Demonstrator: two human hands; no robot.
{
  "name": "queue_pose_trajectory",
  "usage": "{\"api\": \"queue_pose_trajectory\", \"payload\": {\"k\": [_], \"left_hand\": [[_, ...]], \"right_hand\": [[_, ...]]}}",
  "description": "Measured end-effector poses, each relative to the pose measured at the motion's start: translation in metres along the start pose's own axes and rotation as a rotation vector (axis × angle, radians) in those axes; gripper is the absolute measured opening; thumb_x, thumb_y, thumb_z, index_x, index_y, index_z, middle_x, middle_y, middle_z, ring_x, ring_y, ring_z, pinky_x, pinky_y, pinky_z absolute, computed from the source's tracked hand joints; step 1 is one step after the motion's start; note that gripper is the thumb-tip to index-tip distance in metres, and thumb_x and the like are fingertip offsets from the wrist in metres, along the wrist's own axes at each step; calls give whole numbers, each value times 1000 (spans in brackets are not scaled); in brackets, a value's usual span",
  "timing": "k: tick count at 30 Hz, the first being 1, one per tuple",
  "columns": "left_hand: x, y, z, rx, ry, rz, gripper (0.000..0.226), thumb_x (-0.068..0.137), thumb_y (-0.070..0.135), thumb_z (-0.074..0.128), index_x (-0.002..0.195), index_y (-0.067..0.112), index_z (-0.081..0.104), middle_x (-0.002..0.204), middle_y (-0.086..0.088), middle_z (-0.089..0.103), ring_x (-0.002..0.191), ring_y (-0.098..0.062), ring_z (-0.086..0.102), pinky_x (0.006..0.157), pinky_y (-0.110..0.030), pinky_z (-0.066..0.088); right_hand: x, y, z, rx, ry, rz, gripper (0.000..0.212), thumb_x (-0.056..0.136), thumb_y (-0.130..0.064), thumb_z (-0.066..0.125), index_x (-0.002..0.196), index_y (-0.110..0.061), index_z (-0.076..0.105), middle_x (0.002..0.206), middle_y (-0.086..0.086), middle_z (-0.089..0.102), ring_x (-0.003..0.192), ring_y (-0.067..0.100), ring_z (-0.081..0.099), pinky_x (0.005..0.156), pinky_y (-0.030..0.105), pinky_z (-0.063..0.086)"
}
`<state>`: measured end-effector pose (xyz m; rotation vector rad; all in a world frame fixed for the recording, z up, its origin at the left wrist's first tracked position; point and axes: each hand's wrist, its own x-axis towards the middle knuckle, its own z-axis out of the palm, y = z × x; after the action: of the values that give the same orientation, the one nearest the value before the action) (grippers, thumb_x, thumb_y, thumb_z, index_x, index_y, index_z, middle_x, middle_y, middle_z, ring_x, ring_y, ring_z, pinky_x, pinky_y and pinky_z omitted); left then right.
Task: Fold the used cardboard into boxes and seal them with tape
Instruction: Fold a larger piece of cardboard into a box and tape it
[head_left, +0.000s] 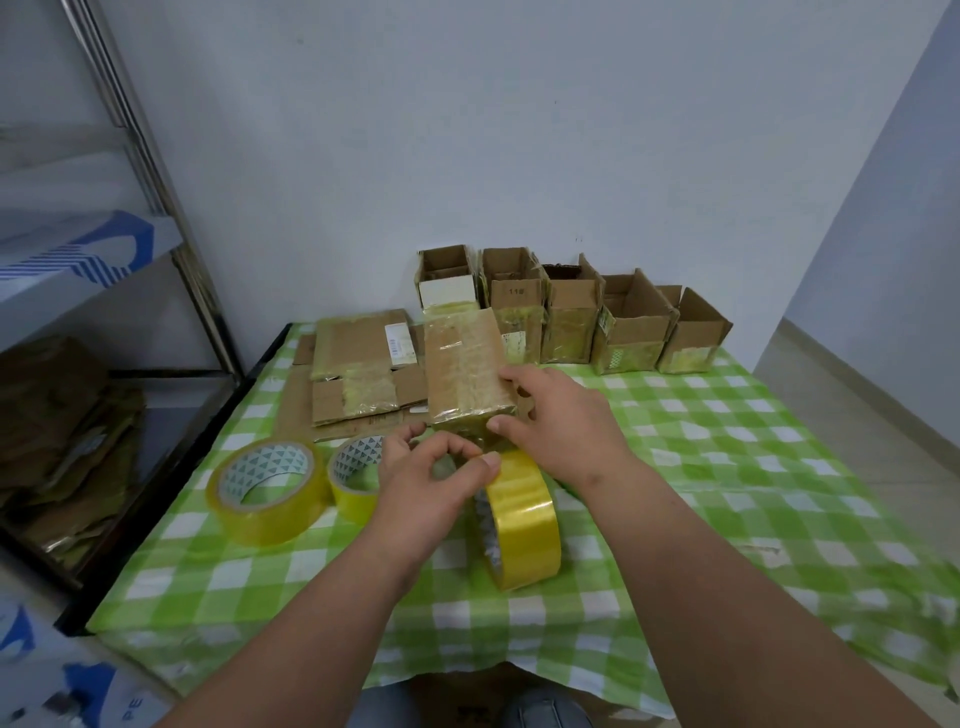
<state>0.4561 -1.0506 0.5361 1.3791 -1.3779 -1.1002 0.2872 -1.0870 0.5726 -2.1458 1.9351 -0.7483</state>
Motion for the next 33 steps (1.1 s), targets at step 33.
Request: {"api": "queue_pose_trajectory", "payload": {"k": [33], "left_hand": [[-9, 3, 7, -157, -61, -7, 11, 81, 30, 78, 87, 24, 71, 127, 3, 49, 106, -9, 63, 96, -34, 53]], "right_hand": [[-95, -5, 30, 885, -51, 298, 57, 78, -63, 62, 78, -6, 63, 71, 12, 56, 65, 16, 52, 65, 35, 43]]}}
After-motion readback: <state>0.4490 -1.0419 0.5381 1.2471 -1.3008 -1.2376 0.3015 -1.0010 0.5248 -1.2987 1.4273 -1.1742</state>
